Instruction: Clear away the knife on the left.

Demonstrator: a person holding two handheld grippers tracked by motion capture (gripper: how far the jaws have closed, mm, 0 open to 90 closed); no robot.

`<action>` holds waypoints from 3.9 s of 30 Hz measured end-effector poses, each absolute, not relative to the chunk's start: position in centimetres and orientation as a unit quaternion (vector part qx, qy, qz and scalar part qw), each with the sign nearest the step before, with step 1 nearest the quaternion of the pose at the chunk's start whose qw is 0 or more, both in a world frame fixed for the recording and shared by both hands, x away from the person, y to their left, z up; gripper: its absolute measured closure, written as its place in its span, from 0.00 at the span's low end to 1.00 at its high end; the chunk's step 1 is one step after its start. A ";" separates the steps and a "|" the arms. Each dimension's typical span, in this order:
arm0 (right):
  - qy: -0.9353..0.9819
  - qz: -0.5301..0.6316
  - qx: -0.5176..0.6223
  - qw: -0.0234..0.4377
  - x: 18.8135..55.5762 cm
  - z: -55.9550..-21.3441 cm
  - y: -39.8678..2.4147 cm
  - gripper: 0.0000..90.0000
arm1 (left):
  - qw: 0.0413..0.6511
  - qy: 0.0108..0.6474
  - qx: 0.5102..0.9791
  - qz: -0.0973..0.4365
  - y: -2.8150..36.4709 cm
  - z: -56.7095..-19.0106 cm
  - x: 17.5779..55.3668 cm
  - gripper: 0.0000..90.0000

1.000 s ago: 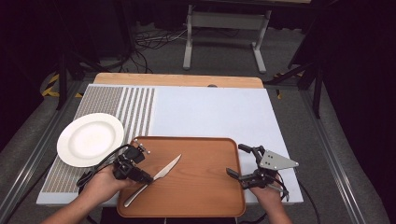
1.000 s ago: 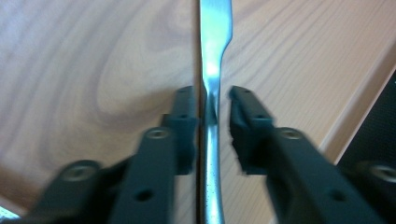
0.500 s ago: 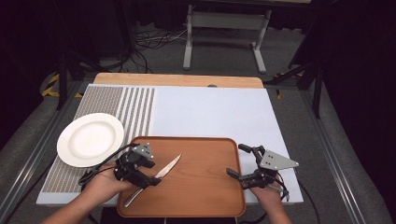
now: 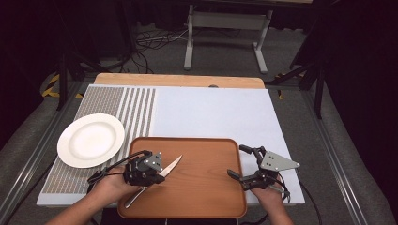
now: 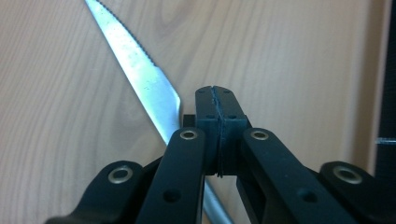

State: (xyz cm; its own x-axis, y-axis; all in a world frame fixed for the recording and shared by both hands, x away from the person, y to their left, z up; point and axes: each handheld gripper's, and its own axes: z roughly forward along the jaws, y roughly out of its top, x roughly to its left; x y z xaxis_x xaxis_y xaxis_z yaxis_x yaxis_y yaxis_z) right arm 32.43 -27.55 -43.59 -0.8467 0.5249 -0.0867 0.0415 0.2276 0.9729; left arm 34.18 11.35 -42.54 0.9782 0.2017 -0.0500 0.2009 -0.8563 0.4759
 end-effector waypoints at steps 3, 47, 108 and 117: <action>0.757 0.592 0.187 0.205 32.4 -43.6 -27.5 0.08 | 0.241 0.096 0.966 0.008 11.2 -42.8 34.3 1.00; 0.757 0.592 0.188 0.204 32.4 -43.7 -27.5 0.08 | 0.215 0.126 0.968 0.019 12.5 -43.6 35.4 1.00; 0.759 0.589 0.188 0.205 32.5 -43.7 -27.5 0.08 | 0.198 0.202 0.959 0.025 16.6 -43.5 35.9 1.00; 0.759 0.588 0.188 0.205 32.5 -43.7 -27.5 0.08 | 0.199 0.201 0.959 0.026 16.7 -43.5 35.9 1.00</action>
State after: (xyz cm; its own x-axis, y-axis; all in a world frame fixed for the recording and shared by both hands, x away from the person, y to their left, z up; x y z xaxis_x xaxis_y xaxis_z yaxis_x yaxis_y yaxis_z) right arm 32.50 -27.51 -43.72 -0.8449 0.5272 -0.0903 0.0441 0.2370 0.9705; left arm 35.89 16.71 -43.52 0.9179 0.3958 -0.0297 0.3750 -0.8401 0.3919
